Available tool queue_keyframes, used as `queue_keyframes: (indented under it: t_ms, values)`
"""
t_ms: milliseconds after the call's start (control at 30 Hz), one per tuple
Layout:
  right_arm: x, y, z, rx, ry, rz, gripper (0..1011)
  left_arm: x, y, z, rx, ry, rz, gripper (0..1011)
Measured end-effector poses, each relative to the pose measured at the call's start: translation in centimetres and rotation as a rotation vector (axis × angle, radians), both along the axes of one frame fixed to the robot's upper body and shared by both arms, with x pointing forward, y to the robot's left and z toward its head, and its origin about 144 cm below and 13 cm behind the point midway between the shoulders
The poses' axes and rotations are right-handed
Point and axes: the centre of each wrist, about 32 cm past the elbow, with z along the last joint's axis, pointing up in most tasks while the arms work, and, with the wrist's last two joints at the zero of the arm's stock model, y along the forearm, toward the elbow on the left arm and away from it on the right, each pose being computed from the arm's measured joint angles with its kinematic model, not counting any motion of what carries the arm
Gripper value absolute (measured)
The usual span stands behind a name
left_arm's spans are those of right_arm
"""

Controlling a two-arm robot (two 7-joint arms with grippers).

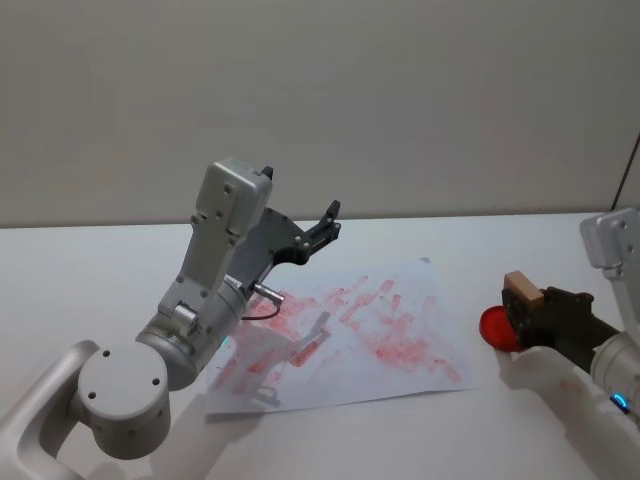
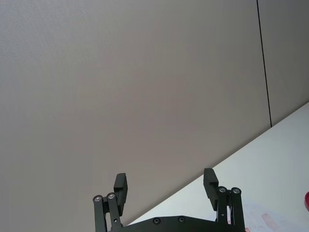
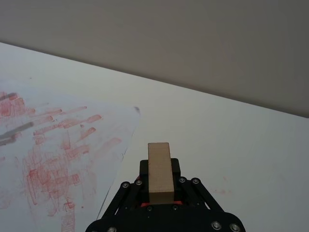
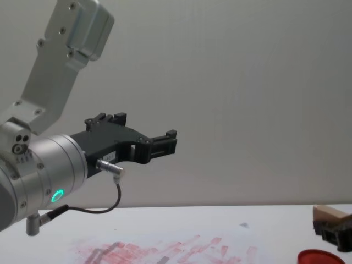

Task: Use the one hand to pick up the stamp and affix it onto the A4 paper.

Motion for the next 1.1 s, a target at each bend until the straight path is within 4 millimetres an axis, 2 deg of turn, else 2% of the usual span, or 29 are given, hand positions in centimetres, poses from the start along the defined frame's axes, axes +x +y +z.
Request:
queue_keyframes:
  t_ms: [733, 833, 867, 933, 967, 1033, 1067, 1100]
  values:
    - [1.6, 0.4, -1.6, -0.018, 0.078, 0.022, 225, 0.0, 0.0, 0.0, 0.000, 0.000, 0.000, 1001]
    - [1.7, 0.4, -1.7, -0.020, 0.083, 0.023, 276, 0.0, 0.0, 0.0, 0.000, 0.000, 0.000, 1001]
    - [1.8, 0.4, -1.7, -0.020, 0.085, 0.023, 336, 0.0, 0.0, 0.0, 0.000, 0.000, 0.000, 1001]
    - [1.8, 0.4, -1.7, -0.021, 0.086, 0.024, 371, 0.0, 0.0, 0.0, 0.000, 0.000, 0.000, 1001]
    - [1.8, 0.5, -1.8, -0.021, 0.088, 0.025, 429, 0.0, 0.0, 0.0, 0.000, 0.000, 0.000, 1001]
    - [1.9, 0.5, -1.8, -0.022, 0.089, 0.025, 481, 0.0, 0.0, 0.0, 0.000, 0.000, 0.000, 1001]
    - [1.9, 0.5, -1.8, -0.022, 0.090, 0.026, 545, 0.0, 0.0, 0.0, 0.000, 0.000, 0.000, 1001]
    - [1.9, 0.5, -1.8, -0.023, 0.091, 0.026, 563, 0.0, 0.0, 0.0, 0.000, 0.000, 0.000, 1001]
